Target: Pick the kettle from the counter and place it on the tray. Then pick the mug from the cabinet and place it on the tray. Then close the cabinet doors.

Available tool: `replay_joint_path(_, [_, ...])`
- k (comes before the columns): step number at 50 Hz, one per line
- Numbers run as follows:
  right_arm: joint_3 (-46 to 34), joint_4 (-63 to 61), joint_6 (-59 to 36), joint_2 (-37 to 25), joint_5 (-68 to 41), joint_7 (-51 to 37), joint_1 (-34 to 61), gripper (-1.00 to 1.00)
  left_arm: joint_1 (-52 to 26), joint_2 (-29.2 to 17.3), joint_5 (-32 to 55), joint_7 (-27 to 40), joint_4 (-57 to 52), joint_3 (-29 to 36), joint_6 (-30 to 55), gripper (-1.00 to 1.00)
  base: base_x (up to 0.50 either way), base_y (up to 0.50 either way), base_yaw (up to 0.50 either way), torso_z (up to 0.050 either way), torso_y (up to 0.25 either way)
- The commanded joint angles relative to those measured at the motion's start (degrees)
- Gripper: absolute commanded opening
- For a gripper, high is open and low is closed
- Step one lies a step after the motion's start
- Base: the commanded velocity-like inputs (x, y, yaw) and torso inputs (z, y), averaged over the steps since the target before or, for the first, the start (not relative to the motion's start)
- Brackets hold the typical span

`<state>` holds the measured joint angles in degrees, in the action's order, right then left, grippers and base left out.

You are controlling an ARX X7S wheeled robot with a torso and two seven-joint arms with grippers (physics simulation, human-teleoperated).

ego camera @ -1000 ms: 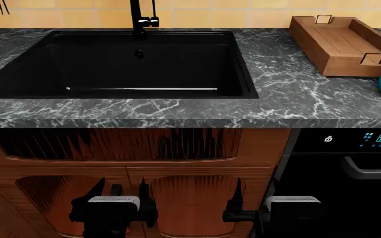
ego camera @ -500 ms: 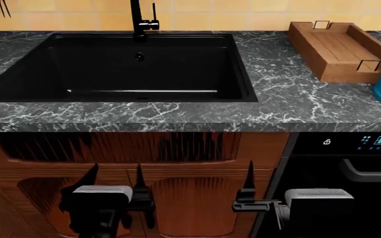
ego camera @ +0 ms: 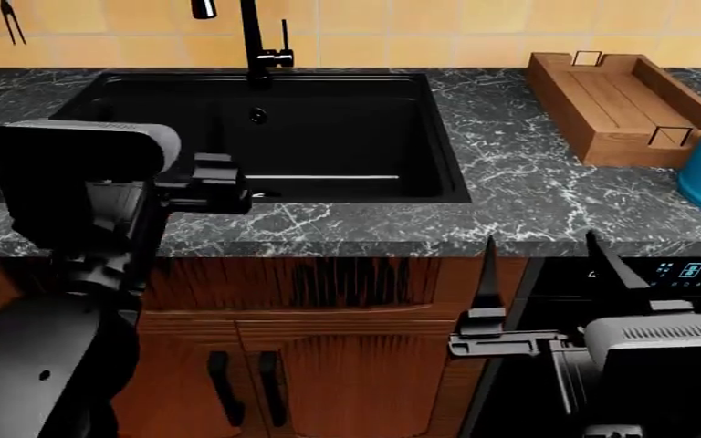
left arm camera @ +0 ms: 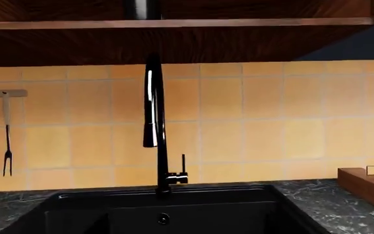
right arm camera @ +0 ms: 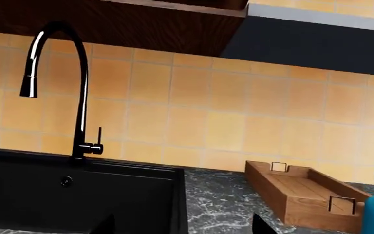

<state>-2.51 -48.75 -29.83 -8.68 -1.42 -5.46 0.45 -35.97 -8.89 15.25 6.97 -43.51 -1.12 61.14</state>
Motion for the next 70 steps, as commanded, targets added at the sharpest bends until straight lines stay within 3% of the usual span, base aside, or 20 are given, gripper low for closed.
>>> replay_joint_path(1, [-0.2, -8.3, -7.4, -1.2, -0.6, -0.5, 2.6, 1.00, -34.6, 0.0, 3.4, 1.3, 5.8, -0.4, 22.2, 1.00, 0.00, 0.00, 0.00, 0.050, 0.000])
replay_joint_path(10, [-0.7, -10.7, -9.6, -1.6, -1.3, -0.9, 3.5, 1.00, -63.8, 1.6, -1.0, 1.5, 37.9, 6.9, 14.3, 1.00, 0.00, 0.00, 0.00, 0.050, 0.000])
replay_joint_path(16, [-0.8, -11.2, -9.2, -3.3, -3.4, -2.8, 3.4, 1.00, -77.8, 3.7, -3.3, 0.5, 58.0, 10.6, 7.0, 1.00, 0.00, 0.00, 0.00, 0.050, 0.000])
replay_joint_path(26, [-5.4, -11.2, -4.2, -17.0, -17.4, -20.3, 3.8, 1.00, -99.0, 8.8, -4.8, -0.3, 96.2, 15.5, -10.1, 1.00, 0.00, 0.00, 0.00, 0.050, 0.000])
replay_joint_path(40, [-16.8, -11.2, 4.3, -36.6, -31.4, -41.5, 11.9, 1.00, -99.0, 8.9, -4.2, 3.0, 94.0, 16.3, -5.7, 1.00, 0.00, 0.00, 0.00, 0.050, 0.000])
replay_joint_path(47, [-36.4, -11.2, 12.2, -52.7, -43.1, -58.2, 33.2, 1.00, -99.0, 8.9, -4.7, 2.1, 93.9, 17.6, -2.5, 1.00, 0.00, 0.00, 0.00, 0.036, 0.000])
replay_joint_path(50, [-51.7, -11.2, 16.2, -59.2, -51.8, -63.9, 54.6, 1.00, -99.0, 8.9, -6.2, 1.7, 93.9, 17.1, -2.0, 1.00, 0.00, 0.00, 0.00, 0.000, 0.000])
replay_joint_path(55, [-72.8, -11.2, 17.0, -61.6, -69.2, -66.7, 92.9, 1.00, -99.0, 8.9, -8.1, -1.3, 93.5, 17.5, -1.3, 1.00, 0.00, 0.00, 0.00, 0.000, 0.000])
replay_joint_path(59, [-72.4, -10.8, 15.0, -61.0, -84.0, -66.2, 109.6, 1.00, -99.0, 8.9, -9.2, -2.2, 93.7, 17.2, -1.4, 1.00, 0.00, 0.00, 0.00, 0.000, 0.000])
replay_joint_path(70, [-67.7, -4.8, 10.1, -58.9, -95.6, -63.8, 120.8, 1.00, -99.0, 8.9, -12.4, -4.1, 93.4, 15.4, -1.1, 1.00, 0.00, 0.00, 0.00, 0.000, 0.000])
